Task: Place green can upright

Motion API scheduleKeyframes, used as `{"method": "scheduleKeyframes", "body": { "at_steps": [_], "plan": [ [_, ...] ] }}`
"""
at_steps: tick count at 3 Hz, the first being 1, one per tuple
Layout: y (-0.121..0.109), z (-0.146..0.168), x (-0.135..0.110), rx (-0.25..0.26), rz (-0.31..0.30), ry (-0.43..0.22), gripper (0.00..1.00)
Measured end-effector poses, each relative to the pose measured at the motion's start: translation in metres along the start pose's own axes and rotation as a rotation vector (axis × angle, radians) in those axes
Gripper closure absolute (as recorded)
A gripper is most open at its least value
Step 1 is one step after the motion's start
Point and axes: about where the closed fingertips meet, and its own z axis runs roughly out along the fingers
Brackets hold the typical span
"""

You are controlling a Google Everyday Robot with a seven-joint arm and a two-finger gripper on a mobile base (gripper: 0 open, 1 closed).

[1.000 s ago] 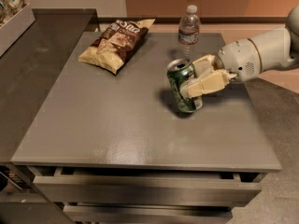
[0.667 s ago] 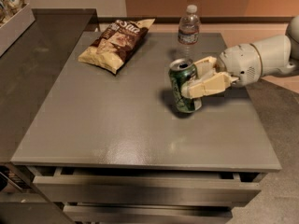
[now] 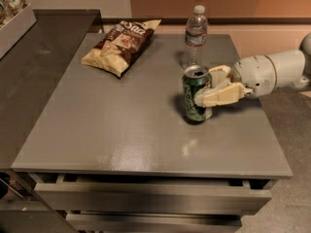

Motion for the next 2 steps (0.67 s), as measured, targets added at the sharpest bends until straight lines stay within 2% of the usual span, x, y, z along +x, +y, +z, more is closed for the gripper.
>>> {"method": "scheduleKeyframes", "body": {
  "at_steps": [2],
  "plan": [
    [-0.0008, -0.0101, 0.0119, 0.013, -0.021, -0.075, 0.12]
  ]
}}
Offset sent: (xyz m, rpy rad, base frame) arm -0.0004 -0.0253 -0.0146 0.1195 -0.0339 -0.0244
